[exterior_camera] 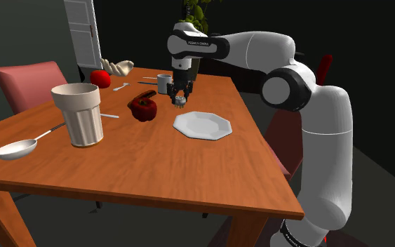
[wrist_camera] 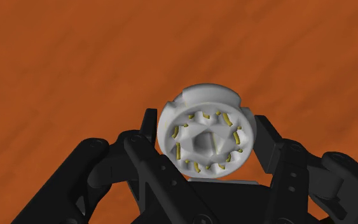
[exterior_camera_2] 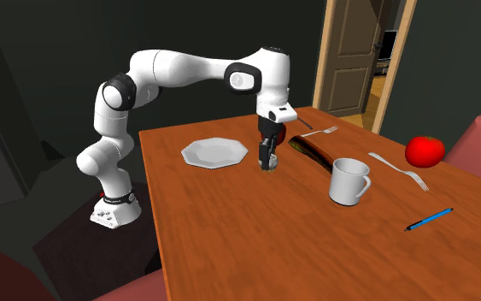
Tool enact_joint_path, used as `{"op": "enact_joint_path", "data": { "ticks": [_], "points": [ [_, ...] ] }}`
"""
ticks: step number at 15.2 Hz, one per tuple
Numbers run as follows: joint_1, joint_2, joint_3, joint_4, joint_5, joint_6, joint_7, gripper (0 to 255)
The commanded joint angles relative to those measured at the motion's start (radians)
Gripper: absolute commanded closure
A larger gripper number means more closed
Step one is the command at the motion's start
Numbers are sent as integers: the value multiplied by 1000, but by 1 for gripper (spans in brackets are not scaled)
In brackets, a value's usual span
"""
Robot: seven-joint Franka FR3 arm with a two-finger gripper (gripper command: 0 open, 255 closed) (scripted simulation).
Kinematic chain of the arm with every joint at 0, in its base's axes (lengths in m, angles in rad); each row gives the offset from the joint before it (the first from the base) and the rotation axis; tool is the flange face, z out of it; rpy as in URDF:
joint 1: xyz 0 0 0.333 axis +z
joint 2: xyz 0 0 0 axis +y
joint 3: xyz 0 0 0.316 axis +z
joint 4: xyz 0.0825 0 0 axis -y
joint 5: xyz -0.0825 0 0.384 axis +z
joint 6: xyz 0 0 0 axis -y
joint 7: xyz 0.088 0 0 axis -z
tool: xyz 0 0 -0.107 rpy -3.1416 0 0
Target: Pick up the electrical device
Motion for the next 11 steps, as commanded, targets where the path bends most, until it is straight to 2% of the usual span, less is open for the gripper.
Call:
{"op": "enact_joint_path", "data": {
  "ticks": [1, 5, 11],
  "points": [
    [0, 0, 0, 0, 0, 0, 0, 255],
    [0, -2, 0, -5, 0, 3, 0, 255],
    [-3, 30, 0, 125, 2, -95, 0, 255]
  ]
}}
